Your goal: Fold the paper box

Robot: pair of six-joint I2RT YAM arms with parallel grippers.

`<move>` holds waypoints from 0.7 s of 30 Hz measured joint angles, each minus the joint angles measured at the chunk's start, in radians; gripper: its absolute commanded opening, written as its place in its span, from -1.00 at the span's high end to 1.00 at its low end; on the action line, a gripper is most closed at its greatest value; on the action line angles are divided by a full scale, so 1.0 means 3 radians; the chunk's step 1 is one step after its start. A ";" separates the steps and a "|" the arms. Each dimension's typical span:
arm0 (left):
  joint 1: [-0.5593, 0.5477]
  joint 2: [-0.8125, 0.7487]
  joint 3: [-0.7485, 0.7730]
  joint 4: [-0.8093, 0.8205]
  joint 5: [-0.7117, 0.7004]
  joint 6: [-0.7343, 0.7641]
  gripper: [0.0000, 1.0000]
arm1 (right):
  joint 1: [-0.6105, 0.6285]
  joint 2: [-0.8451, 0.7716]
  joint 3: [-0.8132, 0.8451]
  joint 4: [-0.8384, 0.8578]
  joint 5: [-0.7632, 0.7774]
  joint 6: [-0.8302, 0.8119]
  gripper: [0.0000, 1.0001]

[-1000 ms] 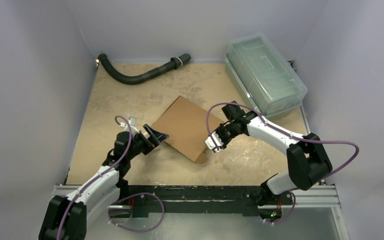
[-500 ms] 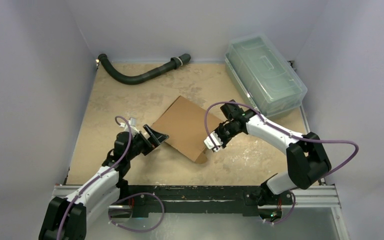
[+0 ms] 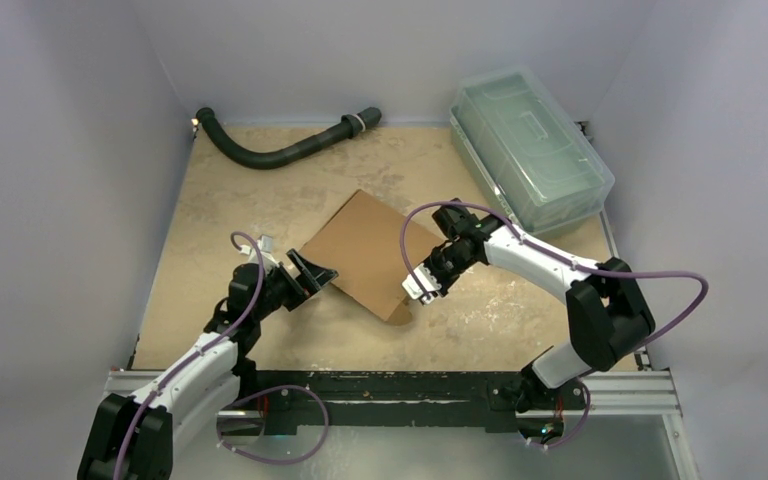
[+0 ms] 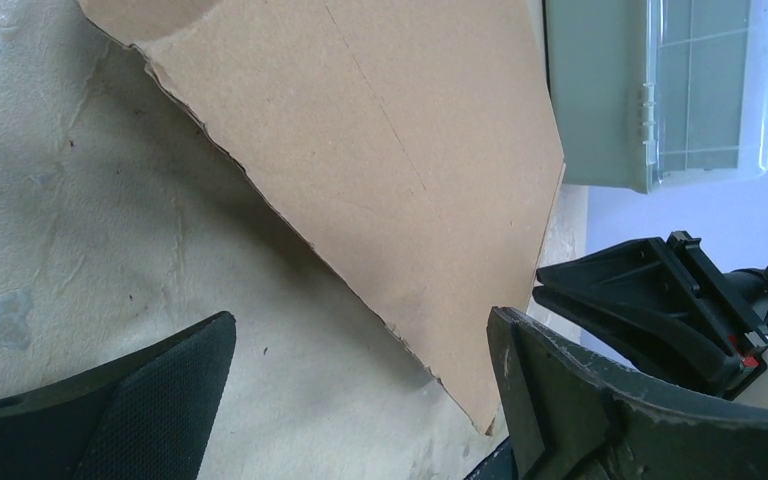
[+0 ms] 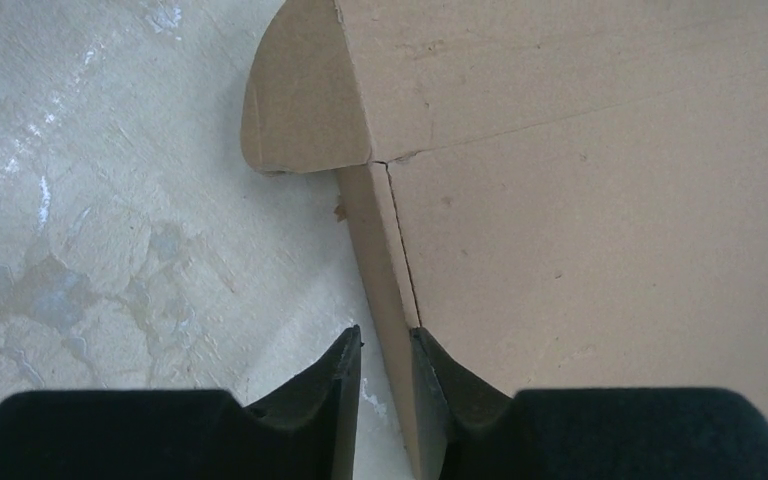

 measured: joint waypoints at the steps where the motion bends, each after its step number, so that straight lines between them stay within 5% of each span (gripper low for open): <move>1: 0.0000 0.0000 0.0000 0.0000 0.0004 0.0000 -0.91 | 0.0004 -0.0001 0.0000 -0.0003 0.0010 0.0000 0.41; 21: 0.0000 -0.0014 0.0000 0.0001 0.0078 -0.0003 -0.92 | 0.0015 -0.0064 0.0025 -0.0013 0.0050 0.0011 0.40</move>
